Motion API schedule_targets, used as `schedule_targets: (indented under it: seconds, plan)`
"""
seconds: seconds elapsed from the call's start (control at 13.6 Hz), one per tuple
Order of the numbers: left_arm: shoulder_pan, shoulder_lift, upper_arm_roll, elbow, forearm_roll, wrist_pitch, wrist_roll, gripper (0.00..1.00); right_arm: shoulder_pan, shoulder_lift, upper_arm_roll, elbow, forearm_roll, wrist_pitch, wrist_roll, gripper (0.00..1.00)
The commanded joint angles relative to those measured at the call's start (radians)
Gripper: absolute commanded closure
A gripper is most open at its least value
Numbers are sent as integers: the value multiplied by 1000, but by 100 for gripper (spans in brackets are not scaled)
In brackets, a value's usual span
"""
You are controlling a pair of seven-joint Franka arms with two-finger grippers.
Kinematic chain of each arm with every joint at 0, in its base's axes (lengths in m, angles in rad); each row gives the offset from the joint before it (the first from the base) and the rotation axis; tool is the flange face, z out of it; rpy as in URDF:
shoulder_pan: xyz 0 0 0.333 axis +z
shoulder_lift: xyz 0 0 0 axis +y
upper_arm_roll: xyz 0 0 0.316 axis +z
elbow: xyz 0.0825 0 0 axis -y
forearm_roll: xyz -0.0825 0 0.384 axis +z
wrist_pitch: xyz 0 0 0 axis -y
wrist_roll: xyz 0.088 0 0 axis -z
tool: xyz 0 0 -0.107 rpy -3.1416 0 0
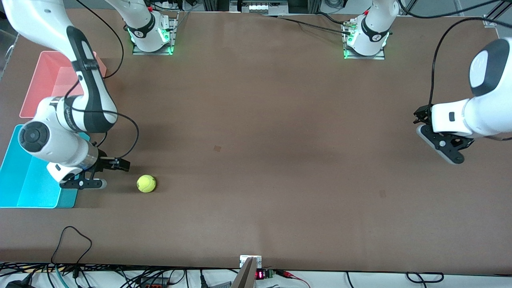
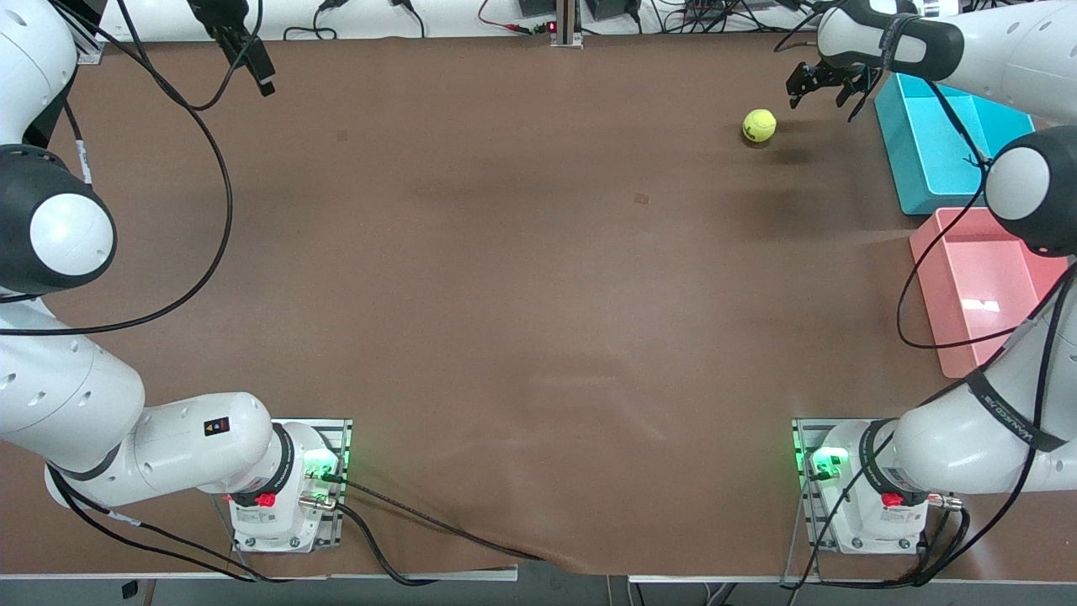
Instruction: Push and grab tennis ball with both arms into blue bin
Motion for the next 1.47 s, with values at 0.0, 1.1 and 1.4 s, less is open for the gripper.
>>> schedule_targets:
  seconds: [0.0,1.1,1.4]
  plan:
    - [0,-4,-4,103,5,-99,-64,0,-8,90,8,94,-10,-6,-12,0]
    - [-241,-324,310,-211,-139,91,-535,0,55,196,21,179,-5,56,-15,0]
    - [-237,-318,303,-197,-140,68,-535,0,72,220,21,179,-13,60,-22,0]
